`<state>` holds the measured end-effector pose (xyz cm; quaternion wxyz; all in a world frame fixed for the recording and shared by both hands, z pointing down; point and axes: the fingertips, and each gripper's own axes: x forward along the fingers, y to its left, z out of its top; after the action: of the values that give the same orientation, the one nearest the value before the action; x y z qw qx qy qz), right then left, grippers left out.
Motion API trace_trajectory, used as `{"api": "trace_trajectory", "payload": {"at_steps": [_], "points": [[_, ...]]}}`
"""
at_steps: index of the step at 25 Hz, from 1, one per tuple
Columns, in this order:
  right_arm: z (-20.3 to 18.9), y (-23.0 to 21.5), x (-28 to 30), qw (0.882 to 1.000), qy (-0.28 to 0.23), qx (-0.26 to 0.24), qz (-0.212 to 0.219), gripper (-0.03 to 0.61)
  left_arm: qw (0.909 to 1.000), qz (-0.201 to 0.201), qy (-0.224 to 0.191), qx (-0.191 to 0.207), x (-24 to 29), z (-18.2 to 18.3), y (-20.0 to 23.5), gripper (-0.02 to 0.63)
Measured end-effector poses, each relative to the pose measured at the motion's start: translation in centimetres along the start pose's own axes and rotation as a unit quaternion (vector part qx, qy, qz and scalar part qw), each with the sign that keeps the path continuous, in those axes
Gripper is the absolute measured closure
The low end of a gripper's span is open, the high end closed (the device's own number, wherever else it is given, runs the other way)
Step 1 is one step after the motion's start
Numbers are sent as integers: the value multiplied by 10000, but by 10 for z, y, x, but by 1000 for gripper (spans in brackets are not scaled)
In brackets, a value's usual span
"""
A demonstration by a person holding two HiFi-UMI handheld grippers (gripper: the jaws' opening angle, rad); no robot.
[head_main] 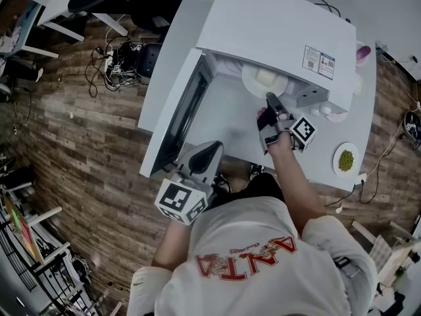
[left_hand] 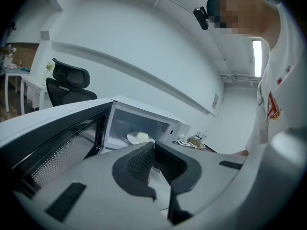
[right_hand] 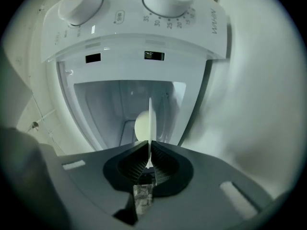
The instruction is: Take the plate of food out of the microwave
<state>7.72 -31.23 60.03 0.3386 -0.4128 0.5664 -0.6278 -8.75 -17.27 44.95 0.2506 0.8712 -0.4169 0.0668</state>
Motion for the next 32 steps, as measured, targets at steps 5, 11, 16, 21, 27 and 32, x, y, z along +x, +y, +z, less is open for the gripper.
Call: {"api": "trace_trajectory", "payload": {"at_steps": [5,11,16,21,27,32], "points": [[-20,0,-20,9999,159,7,-31,560,9999,-66,-49,59,-10,-2,-6,597],[-42,0,-47,9994,331,-44,-23,560,9997,-223,-65,117,-19,-5,-19,597],[-53,-7,-71,9991,414,-94,-92,560,9994,-321,-49,148,-26,-9,-26,597],[-60,-22,-90,9987,475,-71,-143,560,9990,-406,-13,183,-27,-13,-35,597],[-58,-43,-103,9985,450,-92,-297,560,9989,-435,53,159,-27,-19,-38,597],[-55,-60,-109,9979,476,-64,-427,560,9989,-429,81,138,-23,-21,-40,597]]}}
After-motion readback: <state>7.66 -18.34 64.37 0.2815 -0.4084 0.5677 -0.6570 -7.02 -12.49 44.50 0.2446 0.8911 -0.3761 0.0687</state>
